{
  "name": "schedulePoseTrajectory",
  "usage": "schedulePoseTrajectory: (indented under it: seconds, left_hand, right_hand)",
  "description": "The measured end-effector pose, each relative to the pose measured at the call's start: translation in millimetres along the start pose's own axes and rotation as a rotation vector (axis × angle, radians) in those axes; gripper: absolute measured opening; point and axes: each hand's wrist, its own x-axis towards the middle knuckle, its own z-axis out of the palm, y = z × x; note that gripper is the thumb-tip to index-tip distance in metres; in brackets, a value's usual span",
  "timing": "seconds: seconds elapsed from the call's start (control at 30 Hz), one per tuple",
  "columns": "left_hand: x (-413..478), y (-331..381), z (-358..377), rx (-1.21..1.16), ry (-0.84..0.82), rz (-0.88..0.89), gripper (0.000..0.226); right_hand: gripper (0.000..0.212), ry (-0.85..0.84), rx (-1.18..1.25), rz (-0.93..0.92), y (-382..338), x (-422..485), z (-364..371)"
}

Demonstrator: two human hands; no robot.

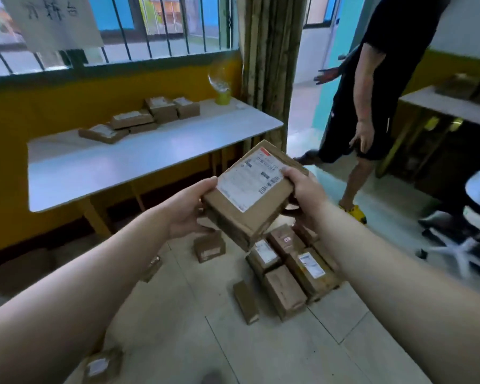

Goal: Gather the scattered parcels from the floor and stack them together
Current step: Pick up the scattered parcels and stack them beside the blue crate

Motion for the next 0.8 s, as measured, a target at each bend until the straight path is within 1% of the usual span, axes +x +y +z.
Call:
schedulePoseTrajectory:
  seconds: [0.07, 0.17, 0.2, 0.27, 0.3, 0.33, 0.4, 0.47, 0.53, 0.6, 0.67, 0.73, 0.8]
  left_hand:
    - [29, 6, 16, -0.038, -0.003, -0.006, 0.047]
    - [79, 12, 33, -0.049, -0.012, -0.016, 0.044]
    - [97, 15, 39, -0.053, -0.016, -0.016, 0.045]
    - [130, 22, 54, -0.080, -0.003, -0.008, 0.044]
    - [146, 26, 63, -0.103, -0.001, 0.002, 0.041]
    - [160, 29, 74, -0.117, -0.019, 0.016, 0.038]
    - [189, 40, 95, -0.102, -0.096, 0.049, 0.038]
    - [212, 53, 111, -0.059, -0.153, 0.036, 0.043]
    - [231, 61, 121, -0.004, -0.194, 0.012, 0.048]
    - [251, 65, 129, 0.011, -0.207, -0.010, 0.058]
    - [271, 64, 137, 0.002, -0.197, -0.028, 0.064]
    - [288, 61, 144, -0.038, -0.166, -0.048, 0.066]
    - [303, 55, 151, -0.062, -0.097, -0.066, 0.066]
  right_hand:
    - [0.033, 0.054, 0.031, -0.014, -7, 21, -13]
    - [0.031, 0.082, 0.056, -0.035, -11, 57, -32]
    - [0.039, 0.081, 0.041, -0.023, -12, 69, -39]
    - [0.068, 0.060, -0.044, 0.050, -12, 94, -53]
    - [0.075, 0.030, -0.102, 0.102, -13, 104, -58]
    - [0.076, -0.014, -0.152, 0.146, -15, 112, -64]
    - [0.060, -0.085, -0.230, 0.175, -23, 130, -75]
    - [0.040, -0.065, -0.289, 0.148, -32, 150, -87]
    - [0.033, -0.051, -0.322, 0.126, -39, 172, -101]
    - [0.038, -0.077, -0.337, 0.136, -43, 195, -114]
    - [0.049, -0.106, -0.328, 0.140, -41, 223, -126]
    - [0.059, -0.167, -0.344, 0.156, -36, 251, -135]
    - [0.061, -0.252, -0.403, 0.181, -30, 279, -143]
